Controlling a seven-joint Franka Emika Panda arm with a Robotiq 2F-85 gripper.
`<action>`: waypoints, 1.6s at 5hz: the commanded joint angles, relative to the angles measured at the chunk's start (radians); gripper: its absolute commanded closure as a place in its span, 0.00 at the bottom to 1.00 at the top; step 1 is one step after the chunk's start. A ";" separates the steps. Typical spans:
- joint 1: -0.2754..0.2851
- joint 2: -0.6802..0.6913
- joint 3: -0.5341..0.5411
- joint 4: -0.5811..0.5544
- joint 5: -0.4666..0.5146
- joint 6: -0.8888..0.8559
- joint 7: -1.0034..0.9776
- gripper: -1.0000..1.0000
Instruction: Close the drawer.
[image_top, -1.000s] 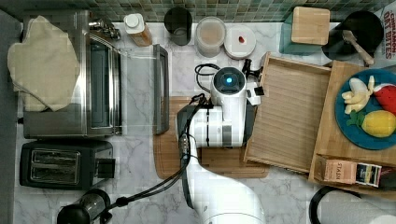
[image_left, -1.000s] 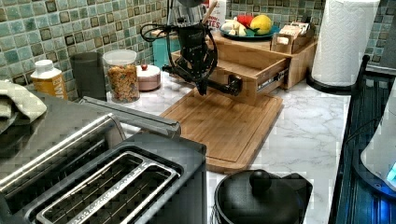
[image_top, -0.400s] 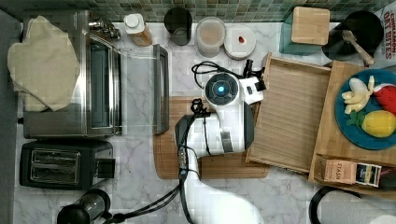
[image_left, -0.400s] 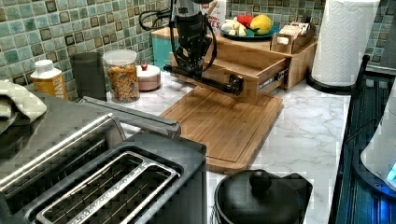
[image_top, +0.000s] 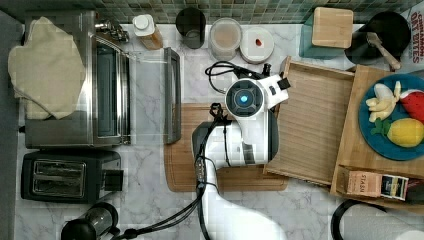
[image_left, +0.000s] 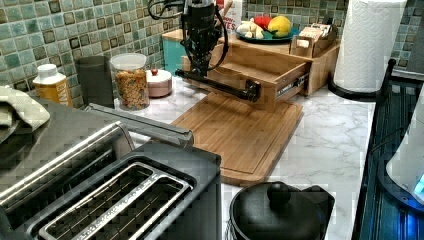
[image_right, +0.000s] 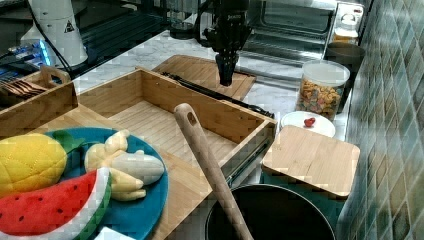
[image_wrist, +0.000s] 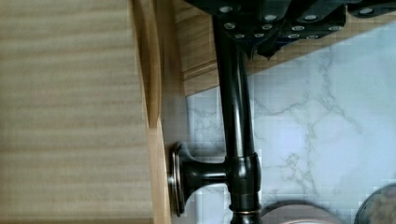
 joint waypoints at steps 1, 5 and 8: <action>-0.117 0.035 -0.054 0.086 0.149 -0.163 -0.215 1.00; -0.198 -0.008 -0.162 0.072 -0.063 -0.213 -0.388 1.00; -0.335 0.088 -0.217 0.263 -0.045 -0.213 -0.683 1.00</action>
